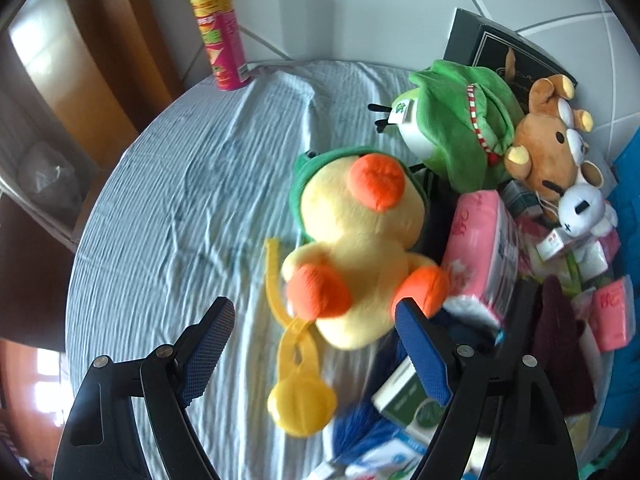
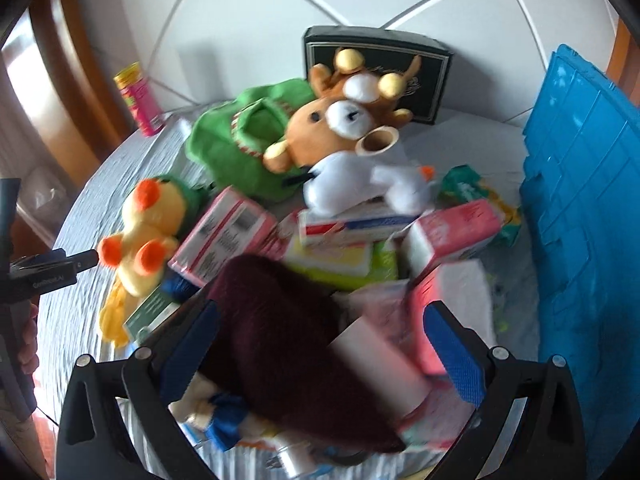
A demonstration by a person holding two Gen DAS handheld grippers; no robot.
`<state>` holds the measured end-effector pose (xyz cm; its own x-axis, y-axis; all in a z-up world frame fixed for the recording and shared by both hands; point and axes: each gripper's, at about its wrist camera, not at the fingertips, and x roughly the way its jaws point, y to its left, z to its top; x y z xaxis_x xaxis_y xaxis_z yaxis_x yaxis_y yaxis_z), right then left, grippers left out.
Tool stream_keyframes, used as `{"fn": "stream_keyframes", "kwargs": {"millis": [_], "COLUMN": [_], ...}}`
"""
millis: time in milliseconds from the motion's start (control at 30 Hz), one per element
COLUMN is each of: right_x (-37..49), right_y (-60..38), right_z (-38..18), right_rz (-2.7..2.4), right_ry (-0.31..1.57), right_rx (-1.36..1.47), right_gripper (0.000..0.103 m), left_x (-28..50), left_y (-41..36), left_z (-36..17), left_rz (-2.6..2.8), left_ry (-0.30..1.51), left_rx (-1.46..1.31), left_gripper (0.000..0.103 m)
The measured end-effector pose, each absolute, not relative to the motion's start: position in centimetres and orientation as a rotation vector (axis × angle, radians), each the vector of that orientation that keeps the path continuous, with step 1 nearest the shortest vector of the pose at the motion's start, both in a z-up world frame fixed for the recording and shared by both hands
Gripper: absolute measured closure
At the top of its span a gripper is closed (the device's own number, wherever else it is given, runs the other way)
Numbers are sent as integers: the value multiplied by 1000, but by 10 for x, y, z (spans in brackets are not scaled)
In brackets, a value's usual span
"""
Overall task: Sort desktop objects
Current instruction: 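Reach the left tool to the yellow duck plush while the right tool reaches the white goose plush, then close the left tool on the yellow duck plush while the right tool grasps the white goose plush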
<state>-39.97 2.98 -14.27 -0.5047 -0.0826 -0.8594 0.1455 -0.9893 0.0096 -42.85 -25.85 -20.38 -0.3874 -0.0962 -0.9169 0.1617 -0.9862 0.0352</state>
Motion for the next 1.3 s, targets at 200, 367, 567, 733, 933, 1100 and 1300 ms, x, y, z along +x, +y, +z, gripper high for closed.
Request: {"fn": "stream_keyframes", "kwargs": {"millis": [200, 367, 567, 733, 933, 1100, 1300], "right_x": [-441, -473, -506, -519, -530, -538, -535], "right_y": [61, 74, 66, 61, 59, 53, 52], "right_z": [-137, -130, -146, -181, -205, -222, -230], "right_rz": [-2657, -2678, -2577, -2506, -2490, -2441, -2379], "right_ry": [83, 42, 200, 343, 395, 390, 228], "right_rx": [1500, 1487, 1509, 1563, 1510, 1488, 1499], "right_gripper": [0, 0, 0, 0, 0, 0, 29], "left_x": [-462, -481, -499, -505, -505, -503, -500], "left_y": [-242, -237, -241, -239, -231, -226, -228], "left_z": [-229, -250, -266, -277, -280, -279, -272], "left_rz": [-2451, -2409, -2404, -2397, -2393, -2404, -2410], "left_ry": [44, -15, 37, 49, 18, 10, 47], "left_rx": [1707, 1746, 1806, 1833, 1797, 1755, 1739], "left_gripper": [20, 20, 18, 12, 12, 13, 28]}}
